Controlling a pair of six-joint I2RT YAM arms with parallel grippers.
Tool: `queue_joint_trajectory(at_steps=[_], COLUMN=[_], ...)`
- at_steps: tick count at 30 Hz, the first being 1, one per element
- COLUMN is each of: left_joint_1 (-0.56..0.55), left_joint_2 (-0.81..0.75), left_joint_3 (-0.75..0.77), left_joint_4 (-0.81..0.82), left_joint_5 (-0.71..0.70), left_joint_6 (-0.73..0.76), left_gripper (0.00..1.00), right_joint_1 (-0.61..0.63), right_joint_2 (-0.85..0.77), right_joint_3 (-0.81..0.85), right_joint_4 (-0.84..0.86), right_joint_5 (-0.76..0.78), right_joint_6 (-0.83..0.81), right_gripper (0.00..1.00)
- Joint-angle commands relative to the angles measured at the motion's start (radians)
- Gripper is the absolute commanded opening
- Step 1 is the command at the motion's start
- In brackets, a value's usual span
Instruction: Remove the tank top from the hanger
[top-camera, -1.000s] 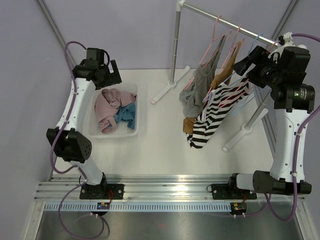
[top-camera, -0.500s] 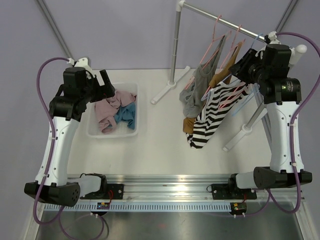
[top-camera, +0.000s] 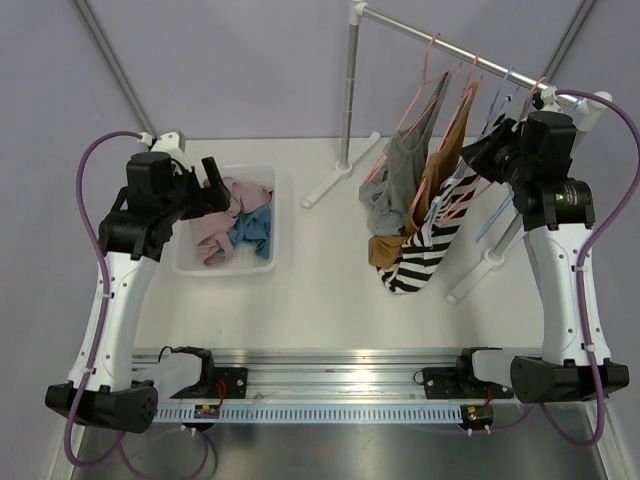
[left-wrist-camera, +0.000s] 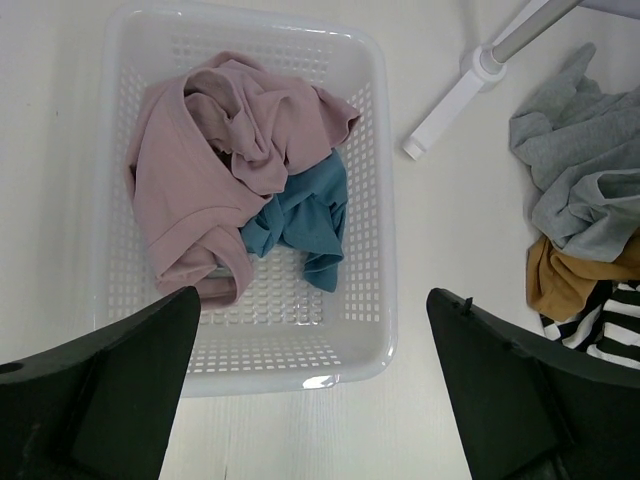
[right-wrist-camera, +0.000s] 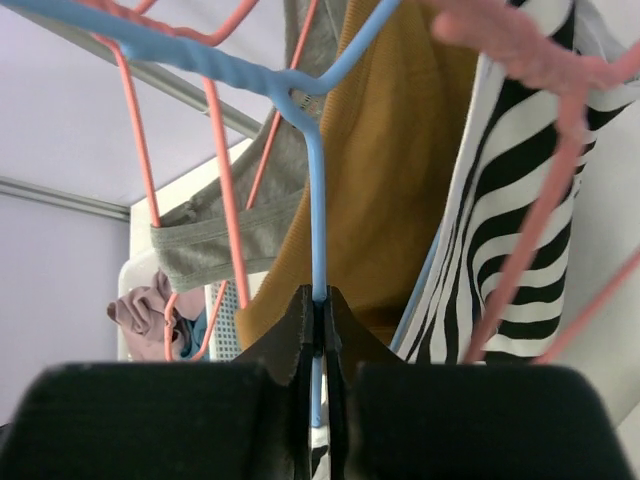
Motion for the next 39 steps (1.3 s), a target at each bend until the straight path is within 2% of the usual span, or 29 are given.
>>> queue_joint_trajectory(at_steps=[1, 12, 20, 25, 29, 34, 35, 39], left_joint_1=[-0.002, -0.035, -0.131, -0.258, -0.43, -0.608, -0.672, -0.794], left_joint_2=[-0.017, -0.031, -0.053, -0.108, -0.14, -0.157, -0.148, -0.097], left_joint_3=[-0.004, 0.002, 0.055, 0.059, 0.049, -0.018, -0.027, -0.058], left_joint_4=[0.056, 0.066, 0.07, 0.141, 0.24, 0.475, 0.507, 0.66], left_joint_5=[0.044, 0.08, 0.121, 0.162, 0.161, 0.143, 0.138, 0.077], left_joint_6=[0.018, 0.021, 0.02, 0.015, 0.012, 0.047, 0.058, 0.119], left_gripper=[0.99, 0.99, 0.99, 0.99, 0.99, 0.99, 0.99, 0.99], right_joint_1=[0.005, 0.003, 0.005, 0.005, 0.005, 0.005, 0.003, 0.023], right_joint_2=[-0.049, -0.069, -0.194, -0.354, -0.45, -0.562, -0.576, -0.632], right_joint_3=[-0.001, 0.129, 0.083, -0.036, -0.088, -0.124, -0.136, -0.158], right_joint_4=[0.11, 0.114, 0.112, 0.08, 0.026, -0.073, -0.083, -0.107], right_joint_5=[-0.042, -0.141, -0.324, -0.501, -0.656, -0.797, -0.818, -0.859], right_joint_6=[0.039, 0.1, 0.131, 0.122, 0.097, 0.07, 0.068, 0.087], right_gripper=[0.01, 0.0, 0.0, 0.0, 0.0, 0.0, 0.0, 0.0])
